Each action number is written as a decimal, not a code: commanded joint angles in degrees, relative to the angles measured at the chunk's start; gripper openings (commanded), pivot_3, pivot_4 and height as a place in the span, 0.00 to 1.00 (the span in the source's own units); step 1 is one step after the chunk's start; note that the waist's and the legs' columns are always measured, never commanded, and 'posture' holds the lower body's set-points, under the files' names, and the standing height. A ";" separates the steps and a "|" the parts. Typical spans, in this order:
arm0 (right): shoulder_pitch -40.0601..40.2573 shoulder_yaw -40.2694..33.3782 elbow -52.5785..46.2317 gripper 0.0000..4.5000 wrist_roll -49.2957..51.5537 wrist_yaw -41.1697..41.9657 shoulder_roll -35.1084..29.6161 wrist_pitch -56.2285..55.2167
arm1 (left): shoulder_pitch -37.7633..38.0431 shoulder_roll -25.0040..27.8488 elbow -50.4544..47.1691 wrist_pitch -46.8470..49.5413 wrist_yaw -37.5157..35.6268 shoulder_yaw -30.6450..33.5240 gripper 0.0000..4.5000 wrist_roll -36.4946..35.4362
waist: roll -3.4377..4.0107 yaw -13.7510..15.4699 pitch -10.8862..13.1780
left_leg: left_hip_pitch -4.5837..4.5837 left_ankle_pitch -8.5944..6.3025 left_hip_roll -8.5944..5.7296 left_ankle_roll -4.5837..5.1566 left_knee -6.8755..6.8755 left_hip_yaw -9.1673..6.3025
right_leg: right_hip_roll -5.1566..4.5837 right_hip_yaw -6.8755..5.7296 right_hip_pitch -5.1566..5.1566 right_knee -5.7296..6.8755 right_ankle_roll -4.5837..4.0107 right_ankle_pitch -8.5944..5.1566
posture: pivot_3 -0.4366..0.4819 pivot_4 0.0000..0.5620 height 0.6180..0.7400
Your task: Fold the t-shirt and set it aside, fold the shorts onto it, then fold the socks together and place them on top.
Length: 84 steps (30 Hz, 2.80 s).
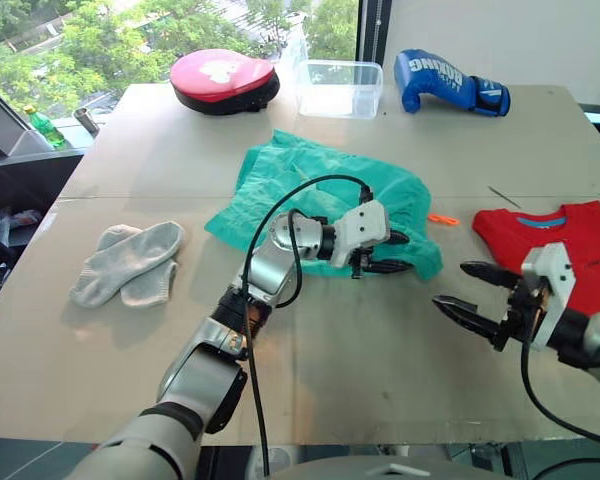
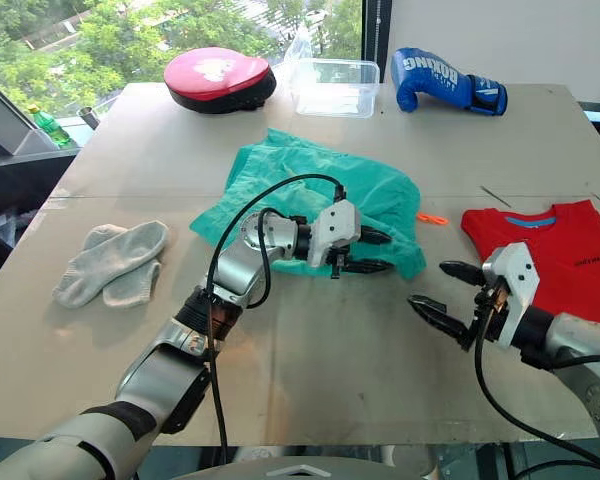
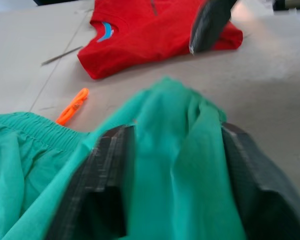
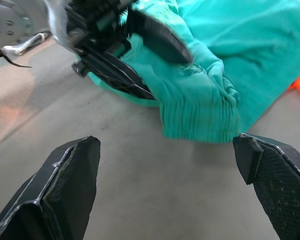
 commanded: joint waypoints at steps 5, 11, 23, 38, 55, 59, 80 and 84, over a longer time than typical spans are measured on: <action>1.85 1.21 0.75 1.00 8.12 -9.58 8.55 6.33 | 0.46 5.00 -11.73 6.95 1.92 5.42 0.99 -4.20 | 0.06 -0.04 -0.03 | 0.02 0.00 0.01 0.00 0.00 0.00 | 0.00 0.01 0.00 0.01 0.00 0.00 | 0.48 0.27 0.93; -1.18 1.09 6.46 1.00 14.46 -17.82 17.79 7.97 | -1.48 11.41 -11.30 10.14 3.55 12.37 0.99 -6.55 | 0.08 0.10 -0.05 | 0.04 0.00 0.05 0.00 -0.02 0.00 | 0.03 0.00 0.00 0.00 -0.01 0.00 | 0.48 0.27 0.93; -5.86 -1.94 12.56 0.59 27.74 -19.90 25.10 5.92 | -11.56 19.48 17.99 1.46 6.27 21.18 1.00 -5.69 | 0.06 -0.13 -0.06 | 0.03 0.00 0.04 0.00 -0.06 -0.03 | 0.04 -0.05 0.00 -0.02 -0.01 0.00 | 0.48 0.27 0.93; -5.62 -1.28 11.54 0.01 29.61 -19.70 24.05 3.86 | -23.70 18.12 54.52 -4.51 4.91 23.74 1.00 -3.62 | 0.06 -0.13 -0.06 | -0.04 0.00 0.03 0.00 -0.11 -0.10 | 0.03 -0.15 -0.03 -0.03 -0.01 0.00 | 0.48 0.27 0.93; -4.88 1.64 10.77 0.01 26.80 -18.99 23.19 1.67 | -29.90 8.92 62.76 -14.76 15.14 19.02 1.00 7.38 | 0.05 -0.15 -0.06 | -0.07 0.00 0.01 0.00 -0.11 -0.19 | 0.03 -0.22 -0.03 -0.03 -0.01 0.00 | 0.48 0.27 0.93; -4.32 1.92 9.96 0.01 26.37 -19.26 23.48 0.98 | -29.62 7.32 64.03 -14.43 18.17 16.62 1.00 11.54 | 0.05 -0.25 -0.05 | -0.07 0.00 0.01 0.00 -0.11 -0.19 | 0.03 -0.22 -0.03 -0.02 -0.01 0.00 | 0.48 0.27 0.93; -6.00 2.10 10.92 0.00 26.31 -19.19 21.85 0.71 | -30.24 12.26 63.47 -6.71 11.53 27.94 0.02 4.24 | 0.05 -0.27 -0.05 | -0.07 0.00 0.01 0.00 -0.11 -0.22 | 0.03 -0.26 -0.03 -0.02 -0.01 0.00 | 0.48 0.27 0.93; -7.07 2.69 11.77 0.00 25.96 -18.66 21.38 1.08 | -29.81 14.16 63.33 -4.21 8.83 29.10 0.02 3.06 | 0.05 -0.29 -0.05 | -0.08 0.00 0.01 0.00 -0.11 -0.24 | 0.03 -0.28 -0.03 -0.02 -0.01 0.00 | 0.48 0.27 0.93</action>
